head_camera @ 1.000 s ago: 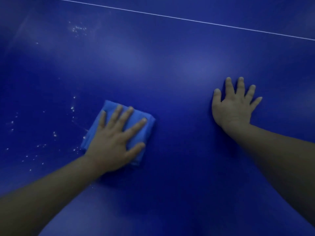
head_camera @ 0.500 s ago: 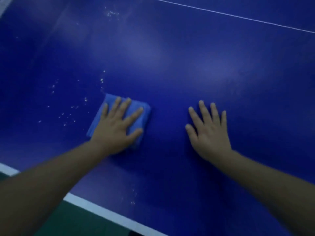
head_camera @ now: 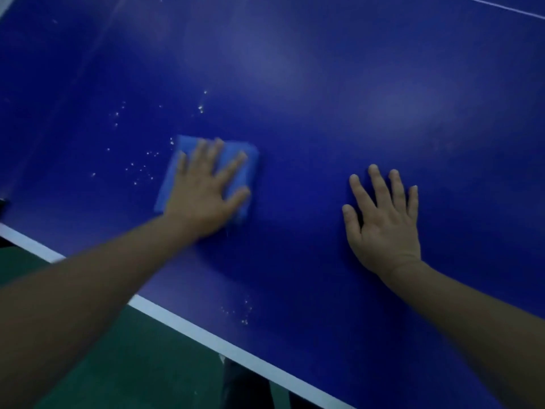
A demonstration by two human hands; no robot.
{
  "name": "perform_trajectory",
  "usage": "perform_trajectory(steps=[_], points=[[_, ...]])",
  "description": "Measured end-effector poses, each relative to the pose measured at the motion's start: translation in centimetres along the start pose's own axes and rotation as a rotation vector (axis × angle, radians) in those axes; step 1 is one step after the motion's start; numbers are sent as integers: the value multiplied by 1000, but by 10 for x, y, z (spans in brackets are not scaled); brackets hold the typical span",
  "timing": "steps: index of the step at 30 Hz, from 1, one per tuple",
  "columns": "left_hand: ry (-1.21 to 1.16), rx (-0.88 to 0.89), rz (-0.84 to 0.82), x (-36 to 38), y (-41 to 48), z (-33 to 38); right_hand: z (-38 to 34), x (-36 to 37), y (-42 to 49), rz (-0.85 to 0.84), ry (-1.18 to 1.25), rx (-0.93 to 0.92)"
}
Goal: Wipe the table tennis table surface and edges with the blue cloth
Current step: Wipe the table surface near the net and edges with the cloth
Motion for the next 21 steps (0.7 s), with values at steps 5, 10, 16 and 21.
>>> perform_trajectory(steps=[5, 10, 16, 21], points=[[-55, -44, -5, 18, -32, 58, 0, -3, -1, 3, 12, -2], [30, 358, -25, 40, -105, 91, -1, -4, -2, 8, 18, 2], [-79, -217, -12, 13, -20, 12, 0, -2, -2, 18, 18, -11], [-106, 38, -43, 31, -79, 116, -1, -7, -4, -23, 73, 48]])
Point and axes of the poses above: each hand's wrist, its own y-axis towards the middle knuckle, its own x-axis out of the palm, z = x × y, the point moved 7 cm from there along y, towards the middle knuckle, and after that the axes turned 8 degrees about -z, right-handed, at the moved point
